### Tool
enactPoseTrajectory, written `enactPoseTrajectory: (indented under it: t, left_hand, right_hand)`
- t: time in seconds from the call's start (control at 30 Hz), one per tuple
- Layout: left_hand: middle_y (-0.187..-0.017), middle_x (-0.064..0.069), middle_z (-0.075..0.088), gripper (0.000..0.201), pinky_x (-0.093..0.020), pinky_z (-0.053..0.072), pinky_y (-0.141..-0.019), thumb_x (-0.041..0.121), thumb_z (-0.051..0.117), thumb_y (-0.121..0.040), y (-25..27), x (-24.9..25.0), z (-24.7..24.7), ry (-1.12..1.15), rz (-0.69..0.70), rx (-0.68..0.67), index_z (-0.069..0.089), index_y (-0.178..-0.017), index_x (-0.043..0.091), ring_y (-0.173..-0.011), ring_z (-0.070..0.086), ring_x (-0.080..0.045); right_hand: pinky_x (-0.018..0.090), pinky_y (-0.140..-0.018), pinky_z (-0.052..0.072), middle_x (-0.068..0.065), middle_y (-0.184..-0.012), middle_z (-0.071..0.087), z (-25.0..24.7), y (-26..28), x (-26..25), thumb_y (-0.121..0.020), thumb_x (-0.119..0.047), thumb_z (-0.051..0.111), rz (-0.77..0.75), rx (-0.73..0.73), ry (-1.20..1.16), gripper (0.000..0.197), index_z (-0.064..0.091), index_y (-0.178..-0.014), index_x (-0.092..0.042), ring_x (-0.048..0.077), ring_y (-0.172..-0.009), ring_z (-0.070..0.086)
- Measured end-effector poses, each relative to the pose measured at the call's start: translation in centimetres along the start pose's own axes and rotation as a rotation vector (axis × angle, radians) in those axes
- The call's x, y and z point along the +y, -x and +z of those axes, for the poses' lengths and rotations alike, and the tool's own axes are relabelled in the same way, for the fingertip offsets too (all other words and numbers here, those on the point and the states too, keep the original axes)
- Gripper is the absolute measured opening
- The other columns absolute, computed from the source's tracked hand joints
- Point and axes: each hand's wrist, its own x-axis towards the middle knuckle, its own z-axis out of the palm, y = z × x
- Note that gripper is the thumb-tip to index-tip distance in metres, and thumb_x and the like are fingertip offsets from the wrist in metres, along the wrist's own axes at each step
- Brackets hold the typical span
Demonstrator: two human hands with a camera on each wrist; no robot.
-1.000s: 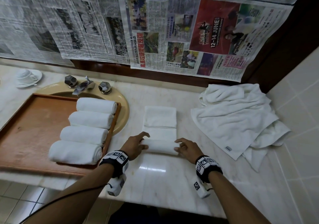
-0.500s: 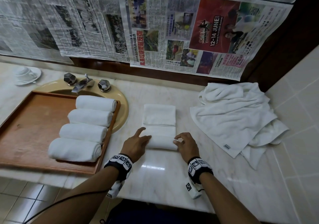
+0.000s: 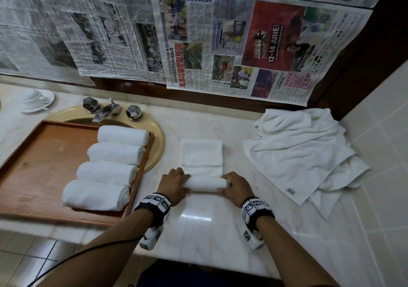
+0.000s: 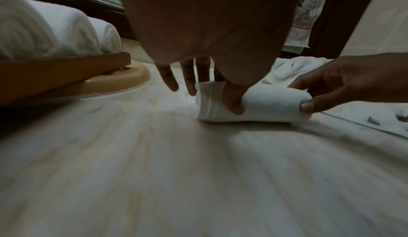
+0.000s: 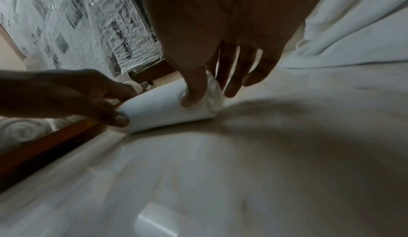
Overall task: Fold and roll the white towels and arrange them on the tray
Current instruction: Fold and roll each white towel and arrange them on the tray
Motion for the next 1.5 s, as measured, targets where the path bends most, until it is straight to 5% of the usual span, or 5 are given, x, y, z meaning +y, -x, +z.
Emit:
enactPoseTrajectory:
  t: [0.23,0.67,0.93,1.07,1.5]
  left_hand:
    - [-0.125,0.001,0.056,0.042,-0.032,0.040,-0.089,0.031,0.061,-0.093,1.0,-1.3,-0.1,0.349,-0.048,-0.053,0.046,-0.132,0.031,-0.108,0.056,-0.024]
    - [-0.140,0.006,0.049,0.062,-0.047,0.031,-0.107,0.048,0.060,-0.084,0.0,1.7,1.1,-0.021,0.229,0.040,0.040,-0.143,0.042,-0.127,0.045,-0.021]
    - [-0.130,0.007,0.059,0.055,-0.039,0.035,-0.095,0.037,0.068,-0.082,1.0,0.3,1.9,0.090,0.285,0.067,0.053,-0.134,0.045,-0.115,0.054,-0.024]
    - [-0.128,0.006,0.060,0.054,-0.038,0.038,-0.092,0.039,0.071,-0.080,2.3,0.0,2.3,0.109,0.296,0.070,0.056,-0.131,0.045,-0.113,0.056,-0.024]
    - [-0.131,0.007,0.058,0.056,-0.036,0.035,-0.095,0.038,0.068,-0.079,4.3,-0.1,2.5,0.138,0.261,0.067,0.054,-0.133,0.047,-0.115,0.054,-0.022]
  right_hand:
    - [0.027,-0.080,0.044,-0.006,-0.099,0.060,-0.1,-0.3,0.1,-0.086,-0.040,0.071,0.127,-0.042,-0.181,0.039,0.053,-0.111,-0.017,0.015,-0.090,0.059]
    - [0.028,-0.075,0.048,0.000,-0.091,0.068,0.0,-1.4,-0.5,-0.084,-0.045,0.070,0.255,-0.110,-0.239,0.029,0.056,-0.089,-0.020,0.017,-0.086,0.063]
    - [0.020,-0.075,0.048,-0.009,-0.104,0.066,-1.4,-2.4,0.2,-0.080,0.007,0.067,-0.033,-0.072,-0.186,0.035,0.075,-0.097,-0.022,0.003,-0.078,0.056]
    - [0.020,-0.082,0.044,-0.010,-0.112,0.057,-0.1,-2.9,-0.1,-0.075,-0.003,0.074,-0.184,-0.228,0.177,0.038,0.074,-0.108,-0.023,0.008,-0.098,0.054]
    - [0.021,-0.074,0.046,0.005,-0.083,0.072,-4.4,-10.5,-4.6,-0.085,-0.019,0.074,-0.024,0.149,-0.159,0.015,0.074,-0.096,-0.009,0.017,-0.078,0.066]
